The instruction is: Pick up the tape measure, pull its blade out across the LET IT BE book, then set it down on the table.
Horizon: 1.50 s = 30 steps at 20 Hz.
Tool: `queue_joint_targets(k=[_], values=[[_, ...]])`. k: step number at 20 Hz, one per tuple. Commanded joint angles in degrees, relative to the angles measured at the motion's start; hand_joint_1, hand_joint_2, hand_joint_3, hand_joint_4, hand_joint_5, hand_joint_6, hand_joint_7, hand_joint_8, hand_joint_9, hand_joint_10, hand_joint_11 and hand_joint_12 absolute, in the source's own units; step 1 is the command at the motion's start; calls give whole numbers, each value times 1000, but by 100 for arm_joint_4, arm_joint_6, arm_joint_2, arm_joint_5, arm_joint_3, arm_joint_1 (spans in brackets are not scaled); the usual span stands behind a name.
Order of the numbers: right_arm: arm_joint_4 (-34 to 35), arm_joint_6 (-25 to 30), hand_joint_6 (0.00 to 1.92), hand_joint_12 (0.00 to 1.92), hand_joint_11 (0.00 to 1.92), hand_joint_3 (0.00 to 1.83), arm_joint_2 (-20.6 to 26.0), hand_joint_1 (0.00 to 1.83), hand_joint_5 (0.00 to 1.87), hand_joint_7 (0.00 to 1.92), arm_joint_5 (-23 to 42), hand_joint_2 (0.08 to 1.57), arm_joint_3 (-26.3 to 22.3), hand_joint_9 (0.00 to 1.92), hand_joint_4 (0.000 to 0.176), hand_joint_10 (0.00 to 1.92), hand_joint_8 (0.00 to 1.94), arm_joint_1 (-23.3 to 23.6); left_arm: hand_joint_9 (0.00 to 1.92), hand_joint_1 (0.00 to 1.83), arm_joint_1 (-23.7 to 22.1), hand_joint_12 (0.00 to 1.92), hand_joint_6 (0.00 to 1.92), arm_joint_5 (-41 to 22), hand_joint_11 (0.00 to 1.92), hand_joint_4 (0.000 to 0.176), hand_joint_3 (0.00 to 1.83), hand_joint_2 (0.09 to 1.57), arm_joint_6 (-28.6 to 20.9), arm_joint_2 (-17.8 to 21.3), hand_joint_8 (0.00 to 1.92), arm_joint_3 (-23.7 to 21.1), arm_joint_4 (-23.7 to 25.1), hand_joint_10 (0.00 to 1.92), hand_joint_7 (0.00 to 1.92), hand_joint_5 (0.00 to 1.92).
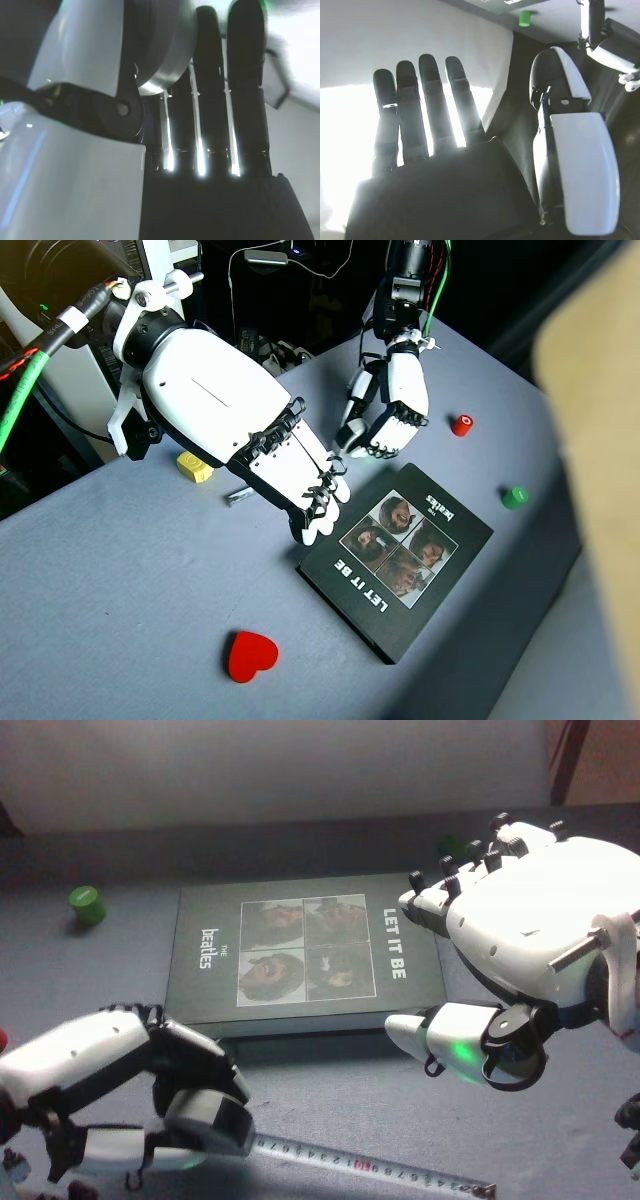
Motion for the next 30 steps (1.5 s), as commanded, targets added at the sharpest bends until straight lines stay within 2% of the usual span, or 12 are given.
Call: queue_joint_targets(k=[1,3,5,6,7,11,15,18,21,26,30], values=[[-532,-43,5,889,0,1,20,208,299,337,-12,1151,-31,321,12,3,0,123,989,1387,-142,1030,575,-528,958,0,1,1075,-84,85,837,-18,-127,1220,1037,1090],[-533,-45,6,893,0,0,30,236,304,355,-9,1142,-30,339,11,9,6,214,986,1386,-506,1019,611,-158,963,0,0,1080,-100,319,843,-137,-126,1225,1038,1061],[-576,-55,9,932,0,0,29,398,334,379,9,1105,-29,343,9,5,6,253,1015,1388,-982,1008,569,430,970,0,0,1071,-162,602,830,-235,-113,1189,1031,1099],[-654,-44,9,932,0,0,27,398,334,379,17,1105,-29,343,9,5,6,261,1015,1388,-1157,1008,569,619,970,0,0,1071,-201,693,830,-250,-116,1189,1031,1099],[-774,28,22,952,6,0,24,658,383,418,17,1082,-27,371,0,14,16,278,1025,1389,-1381,1006,600,856,986,0,0,1071,-226,797,817,-265,-159,1178,1044,1074],[-907,241,5,972,43,0,-44,878,367,434,99,1093,61,404,0,19,9,589,1005,1385,-2038,1018,602,1434,976,0,0,1082,-330,1071,895,-179,-162,1208,992,1073],[-608,-28,7,1005,120,21,-522,936,375,451,-177,1160,483,504,0,52,13,897,1001,1386,-2530,1033,581,1966,980,0,0,1080,-609,1079,891,86,3,1213,993,1094],[-79,-161,25,1003,174,1,-1122,950,563,616,-325,1179,1056,521,0,21,28,1072,1006,1388,-2913,1027,609,2306,959,0,0,1075,-653,977,839,275,-36,1199,1035,1074],[59,-215,19,988,182,1,-1654,969,627,644,-362,1184,1565,559,0,21,14,1170,999,1389,-3053,1032,635,2565,988,0,0,1075,-800,938,806,359,-107,1198,1081,1035],[337,16,47,987,214,0,-2451,991,738,684,-417,1185,2462,615,0,37,23,1308,1022,1392,-3019,986,630,2419,1011,0,0,1066,-1472,871,769,535,141,1161,1092,1057],[625,12,30,1001,248,0,-2584,995,725,715,-489,1179,2574,641,0,41,27,1336,1015,1392,-2995,977,624,2237,1001,0,0,1066,-2085,832,764,701,553,1168,1098,1058]])
